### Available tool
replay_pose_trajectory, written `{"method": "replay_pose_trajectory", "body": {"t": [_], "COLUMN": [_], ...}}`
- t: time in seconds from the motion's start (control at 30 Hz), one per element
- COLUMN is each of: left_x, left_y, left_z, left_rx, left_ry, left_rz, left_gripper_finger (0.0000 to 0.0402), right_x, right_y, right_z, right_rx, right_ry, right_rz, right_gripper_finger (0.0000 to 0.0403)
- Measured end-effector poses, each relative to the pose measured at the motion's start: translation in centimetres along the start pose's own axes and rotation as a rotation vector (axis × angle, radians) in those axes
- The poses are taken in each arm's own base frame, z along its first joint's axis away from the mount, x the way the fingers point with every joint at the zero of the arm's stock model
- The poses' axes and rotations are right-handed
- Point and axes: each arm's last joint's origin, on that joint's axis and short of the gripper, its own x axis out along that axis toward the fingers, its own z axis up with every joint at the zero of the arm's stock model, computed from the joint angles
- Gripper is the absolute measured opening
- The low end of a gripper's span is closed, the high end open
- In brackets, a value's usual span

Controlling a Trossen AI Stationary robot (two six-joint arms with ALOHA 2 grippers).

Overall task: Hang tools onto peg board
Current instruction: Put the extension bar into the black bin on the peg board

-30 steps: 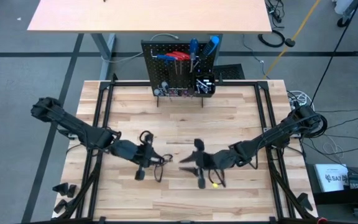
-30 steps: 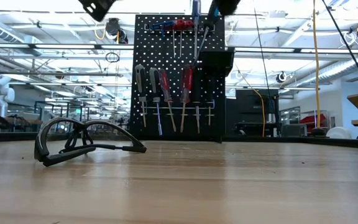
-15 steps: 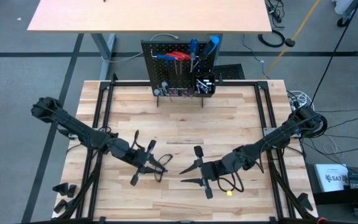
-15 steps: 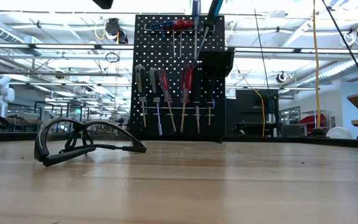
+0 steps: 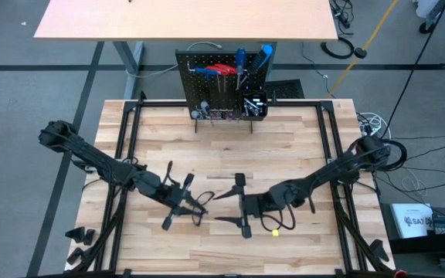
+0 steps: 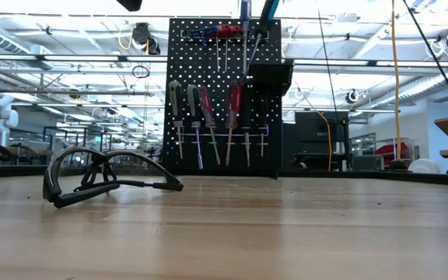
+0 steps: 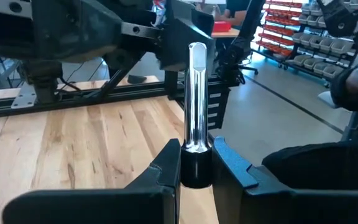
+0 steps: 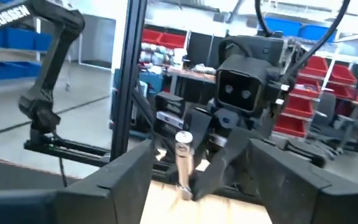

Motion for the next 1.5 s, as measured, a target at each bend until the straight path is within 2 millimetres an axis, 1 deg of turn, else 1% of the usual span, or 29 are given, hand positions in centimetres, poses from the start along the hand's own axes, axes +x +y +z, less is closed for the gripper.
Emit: {"method": "replay_pose_trajectory", "body": {"t": [0.1,0.23,0.43,0.63,0.73,0.8,0.87,0.97,1.0,1.03,1.13,1.2,1.27,1.4,1.5], "left_x": [0.0,0.0,0.0,0.0,0.0,0.0,0.0,0.0,0.0,0.0,-0.1,-0.2,-0.5,-1.8,-2.8], "left_y": [0.0,0.3,0.8,1.1,1.2,1.2,1.2,1.2,1.2,1.2,1.5,1.6,1.7,1.8,1.8], "left_z": [0.0,0.0,0.0,0.0,0.2,0.4,0.4,0.4,0.4,0.3,0.2,0.0,-0.4,-1.6,-2.3], "left_rx": [0.001,0.000,-0.003,-0.001,-0.002,0.002,0.017,0.019,0.015,0.016,0.010,-0.036,-0.046,-0.075,-0.118], "left_ry": [0.001,0.003,0.003,-0.002,-0.021,-0.039,-0.037,-0.036,-0.033,-0.030,-0.018,0.005,0.064,0.237,0.339], "left_rz": [0.005,0.013,0.036,0.046,0.050,0.050,0.050,0.050,0.056,0.073,0.168,0.215,0.246,0.301,0.366], "left_gripper_finger": [0.0053,0.0053,0.0053,0.0053,0.0053,0.0053,0.0053,0.0057,0.0068,0.0083,0.0129,0.0151,0.0164,0.0169,0.0171], "right_x": [0.4,0.9,1.6,2.8,3.2,3.2,3.2,3.3,3.3,3.3,3.2,3.0,2.6,0.7,-1.1], "right_y": [-0.4,-1.0,-2.1,-2.1,-2.0,-2.0,-2.1,-2.1,-2.1,-2.1,-2.3,-2.4,-2.7,-3.7,-5.4], "right_z": [-0.5,-1.2,-1.7,-1.8,-1.6,-1.7,-1.7,-1.7,-1.7,-1.7,-1.6,-1.2,-0.3,3.3,5.4], "right_rx": [0.020,0.064,0.094,0.091,0.082,0.080,0.086,0.085,0.074,0.062,0.063,0.062,0.056,0.007,-0.058], "right_ry": [-0.030,-0.087,-0.102,-0.070,-0.040,-0.028,-0.026,-0.022,-0.020,-0.019,-0.015,0.013,0.041,0.086,0.179], "right_rz": [0.039,0.086,0.055,0.055,0.058,0.055,0.054,0.050,0.042,0.041,-0.008,-0.035,-0.074,-0.210,-0.385], "right_gripper_finger": [0.0262,0.0264,0.0249,0.0225,0.0198,0.0172,0.0137,0.0064,0.0038,0.0029,0.0029,0.0029,0.0029,0.0029,0.0029]}}
